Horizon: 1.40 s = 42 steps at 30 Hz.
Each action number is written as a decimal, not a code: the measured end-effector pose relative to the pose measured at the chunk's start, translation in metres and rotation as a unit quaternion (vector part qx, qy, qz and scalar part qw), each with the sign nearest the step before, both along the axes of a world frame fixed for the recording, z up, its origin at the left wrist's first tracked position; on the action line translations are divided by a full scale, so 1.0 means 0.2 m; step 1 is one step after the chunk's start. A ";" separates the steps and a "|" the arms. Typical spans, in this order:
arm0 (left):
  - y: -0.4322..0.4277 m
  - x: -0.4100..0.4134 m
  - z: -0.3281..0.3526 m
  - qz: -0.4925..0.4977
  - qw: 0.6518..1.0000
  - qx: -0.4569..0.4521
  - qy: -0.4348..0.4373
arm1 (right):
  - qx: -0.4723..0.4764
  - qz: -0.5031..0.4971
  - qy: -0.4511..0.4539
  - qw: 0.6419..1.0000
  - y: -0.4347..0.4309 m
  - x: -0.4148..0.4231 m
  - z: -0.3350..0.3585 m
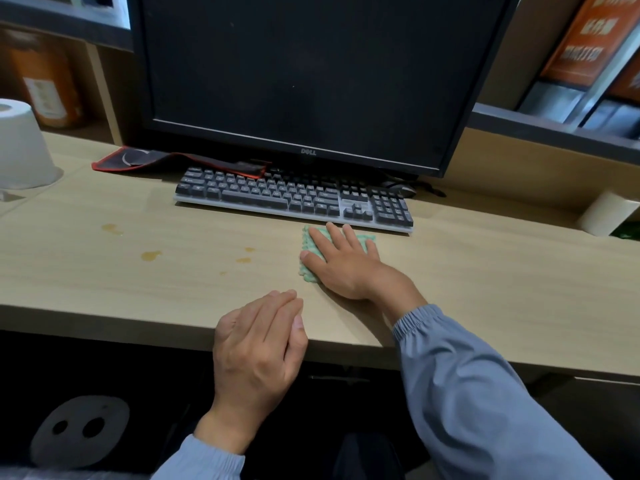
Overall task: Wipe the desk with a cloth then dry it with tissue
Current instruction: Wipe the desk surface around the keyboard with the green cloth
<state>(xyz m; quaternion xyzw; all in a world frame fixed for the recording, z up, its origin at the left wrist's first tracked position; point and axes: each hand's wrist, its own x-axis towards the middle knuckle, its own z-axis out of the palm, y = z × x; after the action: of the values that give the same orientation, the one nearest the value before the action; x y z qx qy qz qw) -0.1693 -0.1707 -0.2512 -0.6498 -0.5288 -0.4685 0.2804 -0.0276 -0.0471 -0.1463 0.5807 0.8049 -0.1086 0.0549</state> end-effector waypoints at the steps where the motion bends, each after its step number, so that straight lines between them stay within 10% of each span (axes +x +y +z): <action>1: 0.00 0.00 0.00 -0.004 1.000 0.002 0.001 | -0.002 0.005 0.002 1.000 0.01 0.01 0.01; 14: 0.00 0.00 0.00 -0.007 1.000 0.009 -0.007 | 0.021 -0.054 -0.001 0.998 0.03 0.41 0.01; 42: 0.01 0.00 -0.02 -0.020 0.999 0.026 -0.032 | -0.002 0.014 0.006 1.000 -0.17 -0.08 -0.03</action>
<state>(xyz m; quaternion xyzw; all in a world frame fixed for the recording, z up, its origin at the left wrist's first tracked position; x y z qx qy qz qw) -0.1699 -0.1681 -0.2561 -0.6371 -0.5123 -0.5081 0.2711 -0.0442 -0.0803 -0.1529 0.5688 0.8130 -0.1129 0.0522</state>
